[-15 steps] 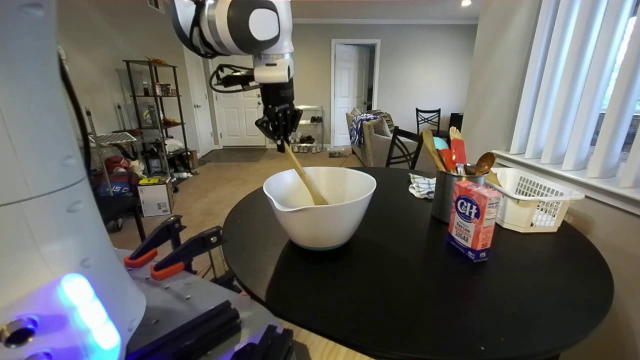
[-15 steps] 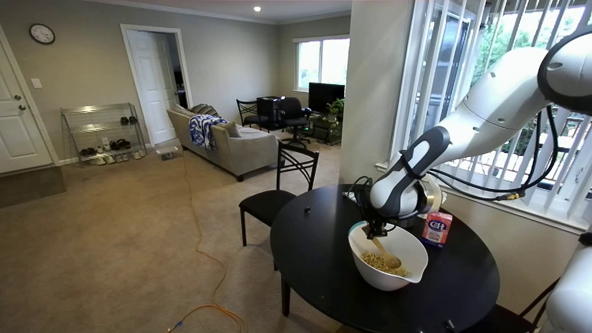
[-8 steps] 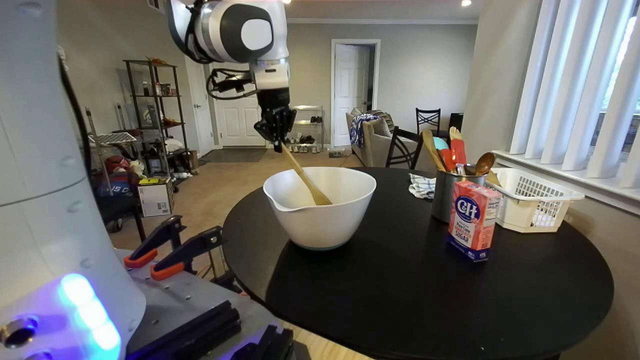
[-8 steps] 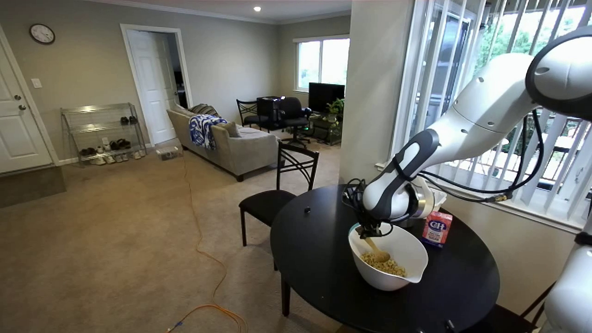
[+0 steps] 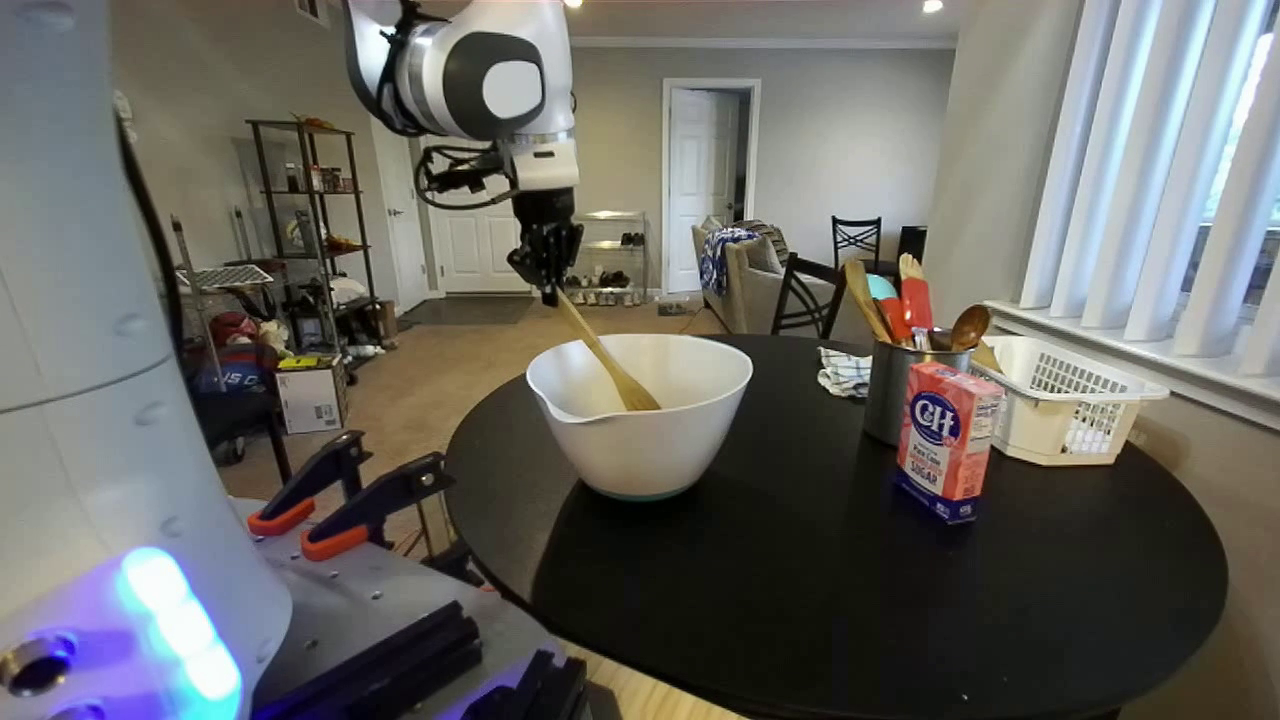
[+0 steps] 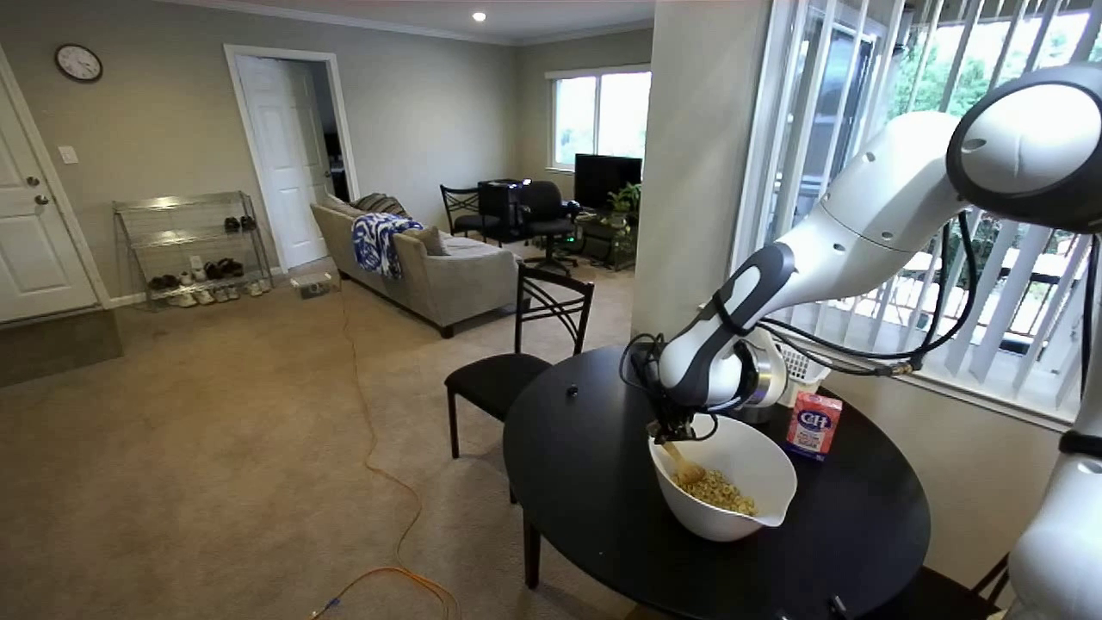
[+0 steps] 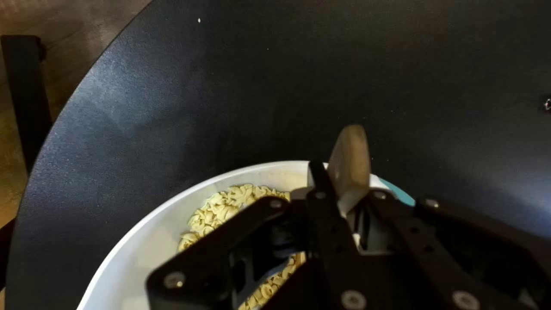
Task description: Use the wooden spoon to stir the contents in the white bowl.
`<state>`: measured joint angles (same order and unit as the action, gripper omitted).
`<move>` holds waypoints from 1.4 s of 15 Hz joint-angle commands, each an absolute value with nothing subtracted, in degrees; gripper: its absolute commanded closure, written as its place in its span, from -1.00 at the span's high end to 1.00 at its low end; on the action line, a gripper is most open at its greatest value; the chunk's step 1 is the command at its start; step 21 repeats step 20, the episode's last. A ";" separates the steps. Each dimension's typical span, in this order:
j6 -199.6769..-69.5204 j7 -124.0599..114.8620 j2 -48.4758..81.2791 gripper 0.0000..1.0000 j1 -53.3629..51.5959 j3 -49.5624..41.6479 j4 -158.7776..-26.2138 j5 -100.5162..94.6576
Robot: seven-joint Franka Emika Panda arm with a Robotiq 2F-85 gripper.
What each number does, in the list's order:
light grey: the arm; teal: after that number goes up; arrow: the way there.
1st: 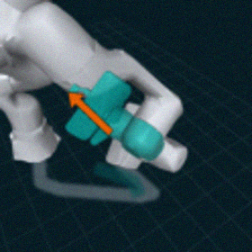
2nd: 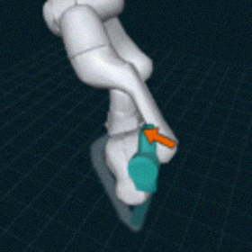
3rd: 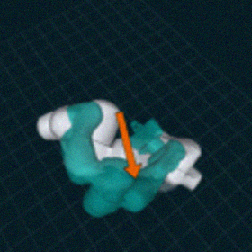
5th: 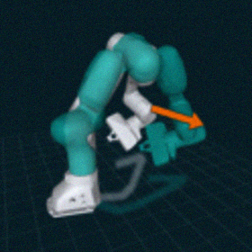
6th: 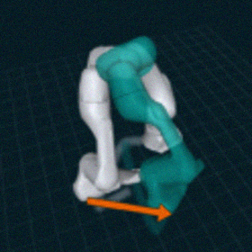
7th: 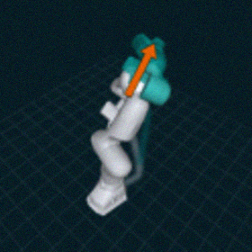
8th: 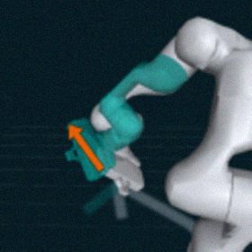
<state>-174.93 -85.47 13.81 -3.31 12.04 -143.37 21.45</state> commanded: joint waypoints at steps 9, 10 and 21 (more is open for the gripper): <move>-171.59 -84.99 15.32 0.64 -9.41 3.05 -142.85 17.82; -172.62 -84.95 15.08 0.25 -8.67 3.95 -143.24 19.43; -172.46 -85.01 15.15 0.64 -9.36 3.27 -143.24 18.85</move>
